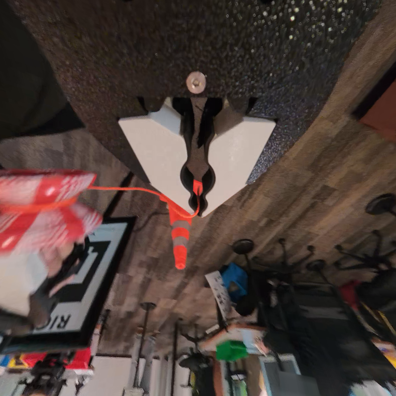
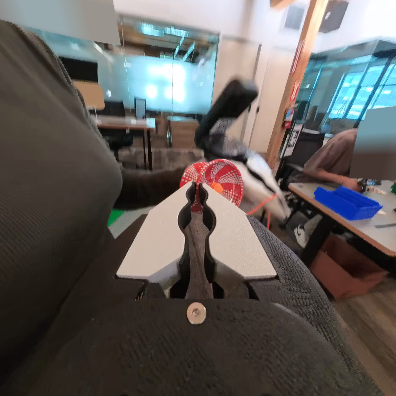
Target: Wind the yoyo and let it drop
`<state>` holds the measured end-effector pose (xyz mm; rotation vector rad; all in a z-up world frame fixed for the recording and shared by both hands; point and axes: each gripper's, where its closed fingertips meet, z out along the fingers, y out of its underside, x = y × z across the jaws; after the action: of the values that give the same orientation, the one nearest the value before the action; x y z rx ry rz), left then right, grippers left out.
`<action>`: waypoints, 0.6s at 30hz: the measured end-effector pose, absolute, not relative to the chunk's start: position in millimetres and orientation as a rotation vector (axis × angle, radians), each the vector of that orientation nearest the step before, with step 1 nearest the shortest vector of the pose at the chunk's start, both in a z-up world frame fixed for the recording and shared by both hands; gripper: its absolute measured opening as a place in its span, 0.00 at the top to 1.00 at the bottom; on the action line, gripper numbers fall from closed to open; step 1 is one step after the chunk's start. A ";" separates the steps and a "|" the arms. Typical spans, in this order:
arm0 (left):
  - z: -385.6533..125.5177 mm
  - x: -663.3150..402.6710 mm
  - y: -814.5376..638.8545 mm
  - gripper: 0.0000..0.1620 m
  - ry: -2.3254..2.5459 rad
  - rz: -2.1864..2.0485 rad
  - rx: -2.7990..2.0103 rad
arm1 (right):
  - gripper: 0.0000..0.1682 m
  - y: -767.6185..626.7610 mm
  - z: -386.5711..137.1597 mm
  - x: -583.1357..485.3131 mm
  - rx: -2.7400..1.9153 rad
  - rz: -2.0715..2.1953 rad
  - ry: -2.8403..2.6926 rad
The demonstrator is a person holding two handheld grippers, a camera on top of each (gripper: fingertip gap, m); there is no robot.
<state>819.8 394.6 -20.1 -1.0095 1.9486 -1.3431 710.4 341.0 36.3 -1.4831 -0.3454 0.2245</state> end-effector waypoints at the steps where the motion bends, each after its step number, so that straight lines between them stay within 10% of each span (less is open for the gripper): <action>1: -6.6 820.7 400.3 1.00 1.908 -1.332 -0.987 | 1.00 343.4 26.4 709.2 -1.536 0.213 -0.360; 9: 71.2 780.2 372.8 1.00 1.836 -1.359 -0.698 | 1.00 354.8 -3.6 773.1 -1.734 -0.157 -0.126; 18: 0.7 750.4 330.8 1.00 2.214 -1.473 -0.780 | 1.00 331.5 62.3 804.5 -1.326 -0.103 0.169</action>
<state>750.4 330.8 0.7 -0.7804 2.2139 -1.4732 804.5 331.5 62.3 -1.3265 0.1689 -0.1027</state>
